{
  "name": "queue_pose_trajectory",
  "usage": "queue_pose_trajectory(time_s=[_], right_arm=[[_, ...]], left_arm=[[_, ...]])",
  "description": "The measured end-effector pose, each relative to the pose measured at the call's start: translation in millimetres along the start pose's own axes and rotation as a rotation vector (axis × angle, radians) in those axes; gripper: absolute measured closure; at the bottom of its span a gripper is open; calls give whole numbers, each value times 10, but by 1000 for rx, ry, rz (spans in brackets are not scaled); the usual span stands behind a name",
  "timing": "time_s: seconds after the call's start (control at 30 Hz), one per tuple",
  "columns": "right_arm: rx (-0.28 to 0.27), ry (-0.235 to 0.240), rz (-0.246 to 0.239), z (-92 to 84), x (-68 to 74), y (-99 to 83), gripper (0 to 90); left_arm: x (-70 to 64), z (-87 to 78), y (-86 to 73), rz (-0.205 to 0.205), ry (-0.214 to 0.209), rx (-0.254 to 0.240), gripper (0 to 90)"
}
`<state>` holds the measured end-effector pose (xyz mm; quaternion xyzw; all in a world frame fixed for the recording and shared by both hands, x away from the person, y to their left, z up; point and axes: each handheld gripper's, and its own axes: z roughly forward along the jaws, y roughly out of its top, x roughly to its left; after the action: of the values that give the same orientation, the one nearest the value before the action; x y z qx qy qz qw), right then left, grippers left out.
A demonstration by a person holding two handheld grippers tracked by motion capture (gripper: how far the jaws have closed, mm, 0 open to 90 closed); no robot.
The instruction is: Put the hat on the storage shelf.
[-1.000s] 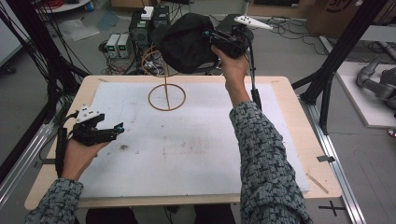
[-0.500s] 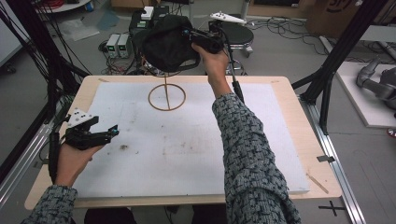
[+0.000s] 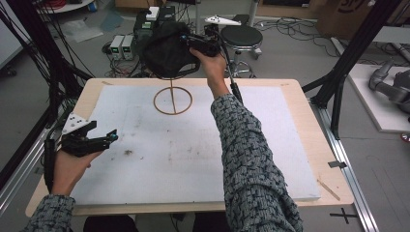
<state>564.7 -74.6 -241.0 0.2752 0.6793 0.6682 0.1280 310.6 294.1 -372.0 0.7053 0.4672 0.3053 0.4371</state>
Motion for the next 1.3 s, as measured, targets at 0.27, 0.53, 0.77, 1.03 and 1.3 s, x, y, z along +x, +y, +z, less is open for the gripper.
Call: queue_pose_trajectory(time_s=[0.27, 0.53, 0.77, 1.03, 1.3], right_arm=[[31, 1, 3, 105, 11, -115, 795], [78, -13, -2, 160, 7, -179, 787], [119, -39, 5, 190, -16, -229, 746], [156, -67, -8, 176, -29, -269, 678], [149, -84, -1, 55, -83, -323, 609]], left_arm=[[11, 22, 4, -8, -8, -11, 204], [17, 5, 0, -2, -8, -7, 206], [3, 17, -5, 1, -10, -1, 206], [-38, 55, 12, 6, -18, -2, 206], [-47, 87, 9, 4, -15, 3, 206]])
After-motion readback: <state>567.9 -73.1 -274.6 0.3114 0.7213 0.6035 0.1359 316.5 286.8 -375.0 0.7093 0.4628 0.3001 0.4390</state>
